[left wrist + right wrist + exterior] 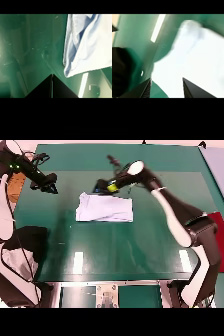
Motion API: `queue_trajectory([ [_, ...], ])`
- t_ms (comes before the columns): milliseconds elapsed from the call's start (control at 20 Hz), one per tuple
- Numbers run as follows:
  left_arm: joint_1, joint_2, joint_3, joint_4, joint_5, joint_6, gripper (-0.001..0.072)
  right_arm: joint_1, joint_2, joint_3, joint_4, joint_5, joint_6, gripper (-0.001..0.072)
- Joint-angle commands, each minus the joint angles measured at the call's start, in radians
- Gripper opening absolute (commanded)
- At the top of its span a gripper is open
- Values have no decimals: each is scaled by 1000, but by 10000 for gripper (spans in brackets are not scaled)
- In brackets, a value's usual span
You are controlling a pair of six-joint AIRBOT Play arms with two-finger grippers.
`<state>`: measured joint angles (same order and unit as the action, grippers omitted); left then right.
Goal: Fold the shirts.
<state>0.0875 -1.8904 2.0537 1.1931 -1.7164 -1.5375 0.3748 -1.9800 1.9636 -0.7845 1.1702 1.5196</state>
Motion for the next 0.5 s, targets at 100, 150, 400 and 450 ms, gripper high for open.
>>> queue_trajectory([
  [100, 2, 1, 1, 2, -1, 1, 22, -328, 31, -49, -211, 371, 77, 444],
  [150, 2, 1, 1, 2, 0, 1, 22, -369, 31, -90, -205, 371, 85, 447],
  [400, 1, 1, 1, 2, 2, 0, 22, -379, 31, -401, -19, 232, 23, 546],
  [450, 1, 1, 1, 2, 4, 0, 22, -354, 31, -458, 33, 170, 7, 546],
])
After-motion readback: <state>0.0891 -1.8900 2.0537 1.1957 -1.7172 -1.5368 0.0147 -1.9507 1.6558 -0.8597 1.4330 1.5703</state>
